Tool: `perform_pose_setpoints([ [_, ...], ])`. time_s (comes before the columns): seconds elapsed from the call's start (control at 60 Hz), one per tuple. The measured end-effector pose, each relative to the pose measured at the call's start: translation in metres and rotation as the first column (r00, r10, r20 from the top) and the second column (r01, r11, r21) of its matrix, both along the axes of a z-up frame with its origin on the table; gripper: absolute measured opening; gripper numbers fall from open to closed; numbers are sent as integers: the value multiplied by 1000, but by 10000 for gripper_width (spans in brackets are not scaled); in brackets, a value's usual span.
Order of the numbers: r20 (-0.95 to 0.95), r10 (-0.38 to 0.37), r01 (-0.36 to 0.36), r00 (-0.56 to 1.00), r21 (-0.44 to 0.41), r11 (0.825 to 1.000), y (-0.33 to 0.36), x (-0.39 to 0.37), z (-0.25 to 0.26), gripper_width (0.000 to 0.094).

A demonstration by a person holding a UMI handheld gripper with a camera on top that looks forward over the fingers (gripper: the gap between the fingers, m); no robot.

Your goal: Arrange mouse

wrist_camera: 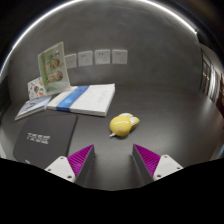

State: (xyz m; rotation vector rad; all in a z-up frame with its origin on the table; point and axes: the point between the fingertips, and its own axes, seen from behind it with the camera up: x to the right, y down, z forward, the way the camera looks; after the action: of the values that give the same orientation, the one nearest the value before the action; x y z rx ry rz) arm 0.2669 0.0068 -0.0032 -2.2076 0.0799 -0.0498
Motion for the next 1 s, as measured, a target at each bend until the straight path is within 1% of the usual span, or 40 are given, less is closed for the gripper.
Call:
perform_pose_setpoints([
  [0.017,-2,5,-5,1000,-11,1000,4,4,-4,829],
  [0.033,-7,17,-17,1000,-23,1000,8,7,-8,856],
  [0.05,-26,27,-27,999,-5,1000,17,7,-5,878],
  [0.067,-34,35,-35,999,7,999,24,10,-5,832],
  [0.133,-44,73,-73,996,3,997,43,18,-6,813],
  [0.333,-25,170,-171,985,-18,985,88,26,-5,826],
  [0.45,-25,190,-190,982,-12,982,109,26,-5,823],
  [0.5,-24,197,-198,980,-12,980,115,24,-5,803],
  [0.517,-25,199,-200,980,-12,980,116,23,-5,822],
  [0.55,-17,202,-202,979,-13,979,118,22,-5,727],
  [0.583,-17,207,-207,978,-14,978,118,20,-6,673],
  [0.667,-25,199,-200,980,-10,980,116,19,-6,624],
  [0.683,-30,195,-196,980,-13,981,116,19,-7,598],
  [0.7,-36,190,-191,981,-19,981,115,19,-7,637],
  [0.717,-44,185,-186,982,-20,982,115,18,-7,561],
  [0.733,-50,182,-183,982,-25,983,114,18,-7,589],
  [0.75,-56,178,-180,982,-26,983,114,17,-7,517],
  [0.867,-82,162,-164,983,-19,986,114,16,-7,445],
  [0.983,-80,132,-134,988,-11,991,114,18,-5,424],
  [1.0,-75,124,-126,989,-12,992,113,19,-4,439],
])
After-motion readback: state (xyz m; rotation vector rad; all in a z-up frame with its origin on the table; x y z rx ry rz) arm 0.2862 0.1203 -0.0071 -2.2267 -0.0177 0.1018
